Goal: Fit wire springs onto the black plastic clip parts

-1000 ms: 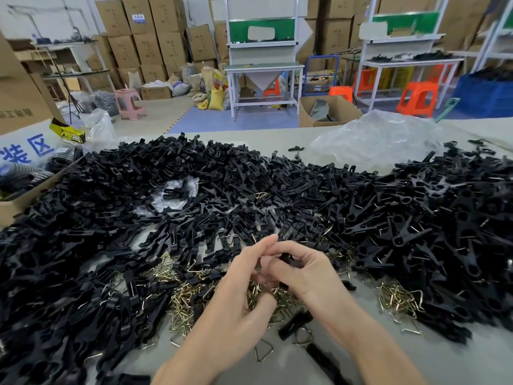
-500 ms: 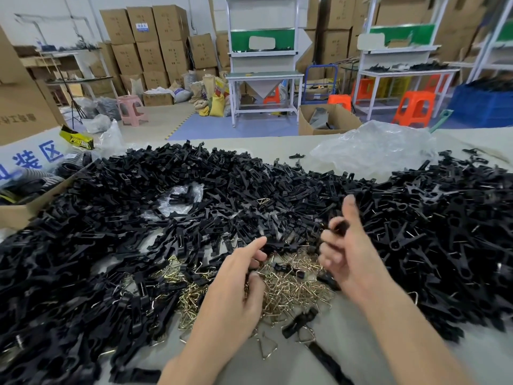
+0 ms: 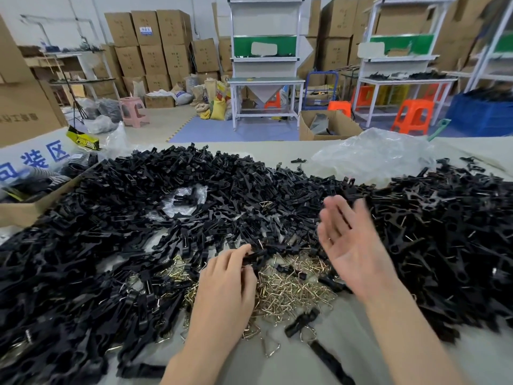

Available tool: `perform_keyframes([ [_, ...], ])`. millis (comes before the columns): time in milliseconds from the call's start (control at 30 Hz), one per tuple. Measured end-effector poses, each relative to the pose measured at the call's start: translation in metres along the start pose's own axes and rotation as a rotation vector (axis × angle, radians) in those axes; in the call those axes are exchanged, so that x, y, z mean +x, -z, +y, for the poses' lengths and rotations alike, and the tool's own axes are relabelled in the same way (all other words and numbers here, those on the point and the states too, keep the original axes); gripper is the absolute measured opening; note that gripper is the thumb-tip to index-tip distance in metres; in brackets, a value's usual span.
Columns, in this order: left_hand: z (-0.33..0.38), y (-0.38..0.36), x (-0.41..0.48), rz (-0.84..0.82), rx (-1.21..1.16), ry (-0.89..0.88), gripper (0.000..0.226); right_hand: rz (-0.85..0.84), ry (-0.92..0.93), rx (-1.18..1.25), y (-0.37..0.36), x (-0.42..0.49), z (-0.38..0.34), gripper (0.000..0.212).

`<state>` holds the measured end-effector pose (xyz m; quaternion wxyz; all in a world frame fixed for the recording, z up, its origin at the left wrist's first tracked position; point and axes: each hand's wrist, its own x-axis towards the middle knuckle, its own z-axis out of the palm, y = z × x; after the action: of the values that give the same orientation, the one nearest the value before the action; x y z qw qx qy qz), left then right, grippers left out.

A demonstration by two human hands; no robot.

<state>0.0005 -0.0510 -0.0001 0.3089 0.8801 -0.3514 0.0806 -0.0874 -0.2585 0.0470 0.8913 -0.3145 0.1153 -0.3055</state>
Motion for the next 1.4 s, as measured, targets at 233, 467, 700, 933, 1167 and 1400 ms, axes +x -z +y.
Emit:
perform_keyframes([
  [233, -0.004, -0.008, 0.009, -0.081, 0.234, -0.061, 0.05, -0.219, 0.443, -1.607, 0.002, -0.01, 0.061, 0.032],
  [467, -0.006, -0.013, 0.011, -0.001, 0.216, -0.14, 0.025, -0.222, 0.444, -1.887, 0.018, -0.009, 0.089, 0.04],
  [700, -0.007, -0.012, 0.014, -0.054, 0.201, -0.134, 0.028, -0.299, 0.385, -1.749, 0.014, -0.012, 0.086, 0.023],
  [933, -0.005, -0.005, 0.012, -0.093, 0.156, -0.157, 0.019, -0.302, 0.34, -1.662, 0.014, -0.016, 0.082, 0.033],
  [1167, -0.003, -0.005, 0.01, 0.025, 0.003, -0.234, 0.012, -0.356, 0.338, -1.714, 0.011, -0.015, 0.079, 0.035],
  [1400, 0.006, 0.002, 0.008, 0.095, -0.306, -0.204, 0.016, -0.239, 0.155, -1.16, 0.004, -0.022, 0.066, 0.03],
])
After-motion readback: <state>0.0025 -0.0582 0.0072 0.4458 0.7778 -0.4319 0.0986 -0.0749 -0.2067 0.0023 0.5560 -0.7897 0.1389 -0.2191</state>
